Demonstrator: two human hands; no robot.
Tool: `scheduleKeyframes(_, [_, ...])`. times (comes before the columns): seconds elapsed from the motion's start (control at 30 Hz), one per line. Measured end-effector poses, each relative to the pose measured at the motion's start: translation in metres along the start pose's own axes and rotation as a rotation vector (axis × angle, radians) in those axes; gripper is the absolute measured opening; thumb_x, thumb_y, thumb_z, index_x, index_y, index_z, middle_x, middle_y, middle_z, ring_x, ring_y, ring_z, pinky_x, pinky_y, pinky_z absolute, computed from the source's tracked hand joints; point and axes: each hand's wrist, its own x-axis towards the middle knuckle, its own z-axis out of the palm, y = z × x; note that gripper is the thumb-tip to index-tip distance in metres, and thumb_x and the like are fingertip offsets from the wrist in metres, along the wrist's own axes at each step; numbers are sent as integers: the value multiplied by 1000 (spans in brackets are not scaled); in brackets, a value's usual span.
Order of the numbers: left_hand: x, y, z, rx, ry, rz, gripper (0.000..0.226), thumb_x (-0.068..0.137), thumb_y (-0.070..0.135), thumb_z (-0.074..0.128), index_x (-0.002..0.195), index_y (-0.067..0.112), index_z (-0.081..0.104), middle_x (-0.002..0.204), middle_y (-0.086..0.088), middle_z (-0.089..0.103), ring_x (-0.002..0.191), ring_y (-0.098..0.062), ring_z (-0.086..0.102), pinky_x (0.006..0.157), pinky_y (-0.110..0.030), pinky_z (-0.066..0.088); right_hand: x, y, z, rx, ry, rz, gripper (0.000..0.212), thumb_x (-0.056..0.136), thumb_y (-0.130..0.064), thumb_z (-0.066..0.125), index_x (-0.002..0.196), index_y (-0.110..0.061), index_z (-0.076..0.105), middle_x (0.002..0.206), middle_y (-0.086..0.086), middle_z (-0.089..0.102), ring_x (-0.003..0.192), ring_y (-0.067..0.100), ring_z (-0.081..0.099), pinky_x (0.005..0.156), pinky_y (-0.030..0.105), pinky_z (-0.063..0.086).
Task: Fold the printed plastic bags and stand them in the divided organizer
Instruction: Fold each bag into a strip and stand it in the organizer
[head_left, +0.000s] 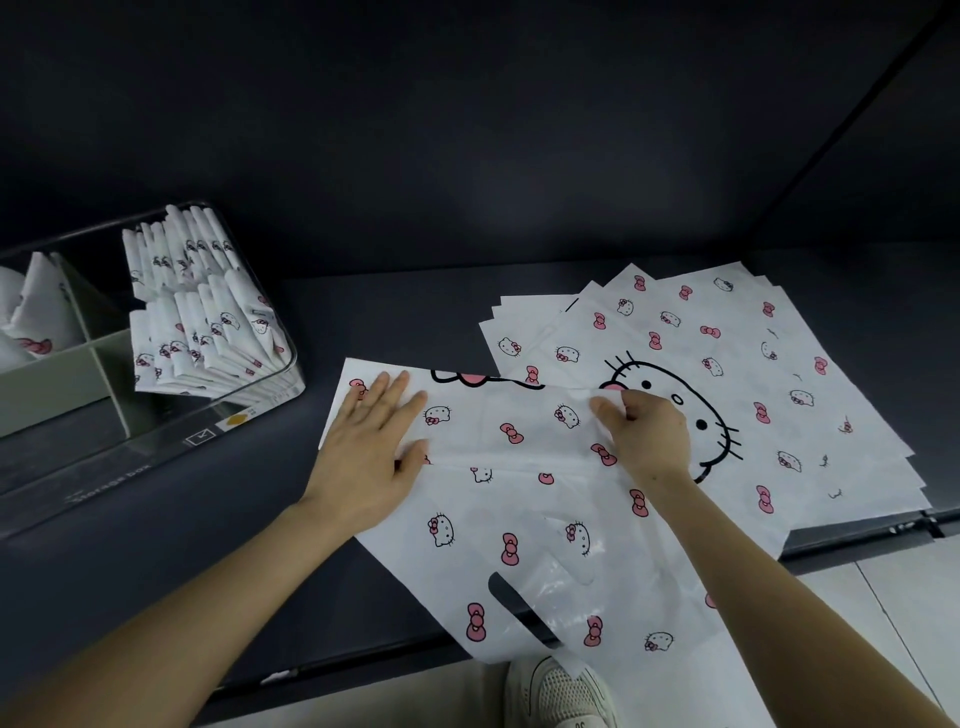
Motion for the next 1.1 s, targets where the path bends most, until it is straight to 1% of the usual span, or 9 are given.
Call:
scheduleKeyframes(0.17, [-1,5,2,40,3,-52,78,86,66,20,146,19,38,158,-4,13,147,-17,3,118,-35,-11,-7,-18,-4,-144,122,27,24,84,-32,65,70,-17,52,61,2,50,64,28,48,54,26,28])
scheduleKeyframes(0.3, [-2,9,0,64,-22,-90,89,78,75,11,150,25,26,155,5,-6,144,-10,-12,116,-38,-18,-34,-46,27,-519,378,-436,48,81,-40,57,122,-16,62,116,17,63,102,37,60,87,48,35])
scheduleKeyframes(0.4, [-1,8,1,78,-27,-99,89,79,75,13,149,24,30,158,2,1,145,-12,-7,116,-43,-15,-59,-60,67,-620,-14,-669,57,91,-47,25,138,-24,50,144,20,44,133,38,41,107,59,13])
scheduleKeyframes(0.47, [-1,8,1,95,-44,-98,88,79,75,14,149,23,32,159,0,6,146,-13,-4,117,-44,-12,-62,-56,75,-681,-232,-650,67,93,-54,-5,151,-33,21,160,12,10,148,30,8,113,57,-7])
scheduleKeyframes(0.53, [-1,9,-1,109,-65,-105,90,78,75,10,150,24,27,160,1,1,146,-12,-9,116,-44,-14,-54,-34,67,-690,-278,-589,82,76,-57,-33,150,-36,-7,160,3,-13,147,21,-15,113,53,-16])
scheduleKeyframes(0.67, [-2,9,-3,115,-78,-108,91,77,76,3,152,26,19,159,3,-6,144,-11,-16,116,-43,-17,-40,10,30,-707,-220,-447,87,60,-62,-47,140,-38,-22,160,-1,-15,142,11,-24,113,50,-16])
scheduleKeyframes(0.87, [-1,10,-2,119,-89,-99,89,80,75,6,152,24,22,160,0,-2,145,-13,-13,116,-43,-15,-36,28,1,-642,-228,-347,89,68,-70,-33,146,-32,-17,161,0,-7,148,17,-9,116,49,-9])
scheduleKeyframes(1.03, [-2,8,-1,142,-77,-91,88,82,75,7,151,23,24,160,-1,2,146,-14,-10,116,-44,-14,-10,3,-1,-405,17,-427,62,93,-43,38,142,-6,42,141,18,47,126,40,45,102,49,36])
scheduleKeyframes(1.1, [-2,8,-1,138,-77,-89,88,83,75,8,151,22,26,160,-1,4,146,-15,-7,116,-44,-13,3,-8,-4,-369,-94,-370,55,88,-29,61,138,-11,47,129,9,55,118,31,47,96,39,39])
